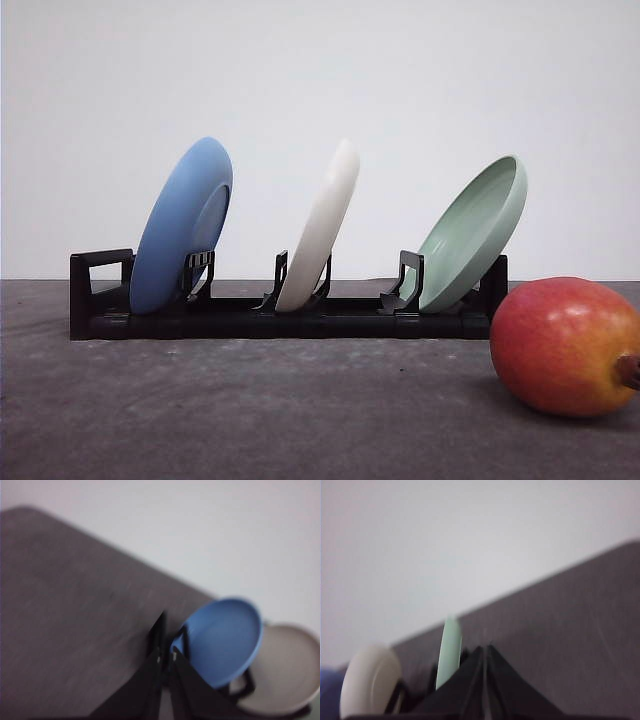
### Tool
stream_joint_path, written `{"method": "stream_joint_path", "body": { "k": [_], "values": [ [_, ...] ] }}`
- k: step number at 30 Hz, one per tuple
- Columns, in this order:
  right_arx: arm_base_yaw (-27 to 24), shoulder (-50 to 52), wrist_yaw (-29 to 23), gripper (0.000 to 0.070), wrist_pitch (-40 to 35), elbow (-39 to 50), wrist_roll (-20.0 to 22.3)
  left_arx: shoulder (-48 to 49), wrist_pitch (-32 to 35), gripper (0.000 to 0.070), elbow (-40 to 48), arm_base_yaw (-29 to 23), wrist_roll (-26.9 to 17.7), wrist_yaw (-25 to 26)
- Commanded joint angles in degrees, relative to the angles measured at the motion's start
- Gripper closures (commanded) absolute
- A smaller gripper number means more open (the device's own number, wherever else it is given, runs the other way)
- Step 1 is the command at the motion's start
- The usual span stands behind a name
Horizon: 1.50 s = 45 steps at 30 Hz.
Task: Place pomegranate in white plate
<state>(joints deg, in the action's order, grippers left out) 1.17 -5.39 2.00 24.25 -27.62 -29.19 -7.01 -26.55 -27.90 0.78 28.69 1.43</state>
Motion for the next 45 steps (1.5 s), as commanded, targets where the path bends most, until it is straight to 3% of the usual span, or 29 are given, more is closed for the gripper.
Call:
{"method": "stream_joint_path", "body": {
  "k": [1,7,12,19,22,27,29,31,34,36,45],
  "values": [
    [0.11,-1.97,1.38,0.0694,4.72,-2.82,0.63,-1.99,-5.66,0.0695,-3.85,-0.07,-3.39,0.09],
    [0.11,-10.01,7.97,0.0694,14.91,-8.29,8.5,-9.97,-18.09,0.0695,-12.56,-0.07,-10.43,4.84],
    [0.26,-15.06,13.73,0.0694,17.36,-8.76,14.0,-17.07,-23.58,0.0695,-16.52,0.29,-15.63,10.98],
    [7.76,-17.29,9.98,0.0693,17.2,-8.76,19.86,-22.42,-20.92,0.0694,-17.05,8.35,-19.25,11.07],
    [10.99,-17.35,7.76,0.0693,17.16,-8.76,21.86,-23.89,-19.26,0.0694,-17.05,12.57,-23.19,8.15],
    [13.83,-17.33,6.81,0.0683,15.92,-8.76,27.92,-25.17,-16.27,0.069,-17.07,16.95,-34.14,6.51],
    [14.03,-17.33,6.92,0.0682,15.53,-8.76,28.64,-25.49,-15.52,0.069,-17.07,17.79,-35.46,6.51],
    [14.03,-17.33,6.89,0.0642,15.13,-8.76,28.61,-25.59,-14.93,0.0678,-17.07,18.16,-35.45,6.8],
    [14.01,-17.33,6.71,0.0355,14.62,-8.76,28.57,-25.55,-14.08,0.0497,-17.18,18.38,-35.08,8.16],
    [14.01,-17.33,6.67,0.0323,14.6,-8.76,28.44,-25.55,-14.09,0.0422,-17.45,18.38,-35.1,9.35],
    [14.01,-17.33,6.95,0.0323,14.6,-8.76,27.98,-26.41,-10.58,0.0407,-17.51,19.64,-35.02,14.92]
  ]
}}
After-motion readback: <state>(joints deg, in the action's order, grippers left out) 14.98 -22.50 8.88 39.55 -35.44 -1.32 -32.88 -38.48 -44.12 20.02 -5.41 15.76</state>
